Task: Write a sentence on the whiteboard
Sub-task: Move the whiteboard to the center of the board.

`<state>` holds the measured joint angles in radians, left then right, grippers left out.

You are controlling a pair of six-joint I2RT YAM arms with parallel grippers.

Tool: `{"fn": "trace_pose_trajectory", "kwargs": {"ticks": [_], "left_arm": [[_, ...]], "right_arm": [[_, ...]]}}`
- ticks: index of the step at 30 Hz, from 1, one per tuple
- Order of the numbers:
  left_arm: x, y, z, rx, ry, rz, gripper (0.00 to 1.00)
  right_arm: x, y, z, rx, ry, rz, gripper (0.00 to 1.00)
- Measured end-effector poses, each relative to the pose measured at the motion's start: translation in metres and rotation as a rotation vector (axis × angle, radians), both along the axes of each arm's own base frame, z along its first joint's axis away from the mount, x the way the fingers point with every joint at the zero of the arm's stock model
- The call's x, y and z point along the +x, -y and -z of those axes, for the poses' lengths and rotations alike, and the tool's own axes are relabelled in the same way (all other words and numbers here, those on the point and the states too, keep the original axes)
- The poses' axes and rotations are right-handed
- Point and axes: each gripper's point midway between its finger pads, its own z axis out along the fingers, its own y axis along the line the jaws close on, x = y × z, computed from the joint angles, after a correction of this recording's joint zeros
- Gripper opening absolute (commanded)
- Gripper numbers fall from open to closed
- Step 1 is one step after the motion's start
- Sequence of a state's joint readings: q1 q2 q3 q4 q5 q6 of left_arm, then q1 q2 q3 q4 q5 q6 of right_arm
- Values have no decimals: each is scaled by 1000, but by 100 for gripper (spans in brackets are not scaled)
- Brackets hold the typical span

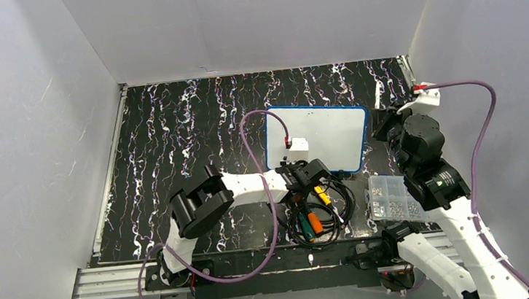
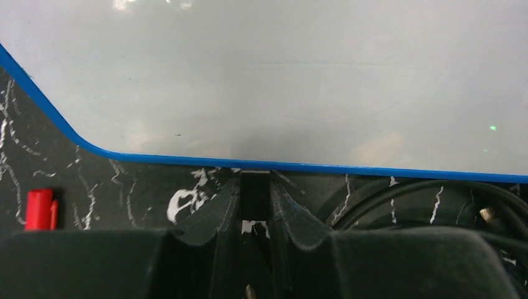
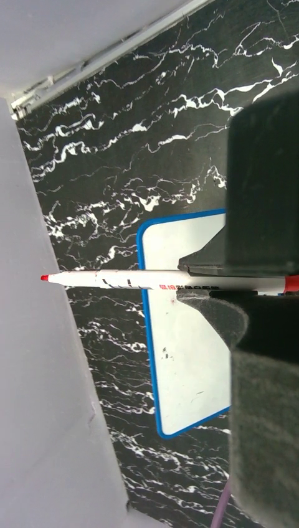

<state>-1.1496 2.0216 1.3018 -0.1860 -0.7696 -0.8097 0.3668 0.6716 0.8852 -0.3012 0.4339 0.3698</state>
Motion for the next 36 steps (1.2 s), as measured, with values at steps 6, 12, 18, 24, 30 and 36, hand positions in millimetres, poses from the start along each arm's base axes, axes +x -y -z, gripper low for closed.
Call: {"fn": "trace_pose_trajectory", "kwargs": {"ticks": [6,12,18,24,30,36], "left_arm": [[-14,-18,-15,-35,-32,-8,49],[-28,-30,-28,-83,-59,5,56],[-46,-46,-34,-113,-101,35,68],[-62,-60,-82,-192,-111,151,87],[-38,-81,-146,-352,-159,281,93],[5,-83,-164,-408,-207,451,93]], "right_arm": [[0,-11,13,0,-43,-58,1],[-4,-17,21,4,-74,-95,1],[-6,-25,23,9,-81,-140,1],[-16,-50,19,22,-71,-300,1],[-30,-83,35,52,-119,-498,1],[-40,-95,56,73,-181,-577,1]]}}
